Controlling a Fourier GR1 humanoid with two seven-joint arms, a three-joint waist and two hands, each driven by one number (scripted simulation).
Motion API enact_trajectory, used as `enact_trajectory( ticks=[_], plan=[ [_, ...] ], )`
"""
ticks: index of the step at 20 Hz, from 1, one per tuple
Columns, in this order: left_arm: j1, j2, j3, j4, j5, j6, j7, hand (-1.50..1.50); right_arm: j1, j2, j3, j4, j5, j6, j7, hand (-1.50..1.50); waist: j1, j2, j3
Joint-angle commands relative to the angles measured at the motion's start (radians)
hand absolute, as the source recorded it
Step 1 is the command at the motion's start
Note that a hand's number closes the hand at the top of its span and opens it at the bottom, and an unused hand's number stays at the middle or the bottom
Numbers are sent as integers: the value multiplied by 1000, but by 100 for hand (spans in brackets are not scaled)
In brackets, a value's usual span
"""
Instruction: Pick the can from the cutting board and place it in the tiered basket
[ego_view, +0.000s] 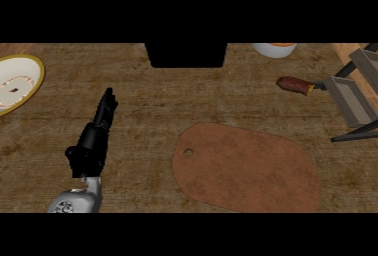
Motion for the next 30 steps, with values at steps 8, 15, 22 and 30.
enact_trajectory(
  ticks=[8, 15, 22, 30],
  plan=[
    [-46, 21, 29, 21, 14, -19, 3, 0, -428, 11, -79, 394, -79, 124, 241, 150, 17, 5, 1],
    [-29, -31, -25, 10, -32, 32, 14, 0, -539, -84, 56, 629, -53, -46, 244, 150, 22, 12, 3],
    [-46, 11, 23, 58, 15, -27, -35, 0, -486, -141, 237, 797, 24, -292, 96, 150, 28, 19, 3],
    [-52, -4, 12, 47, 2, -14, -16, 0, -406, -240, 296, 995, 77, -463, -120, 150, 20, 14, 4]
  ],
)
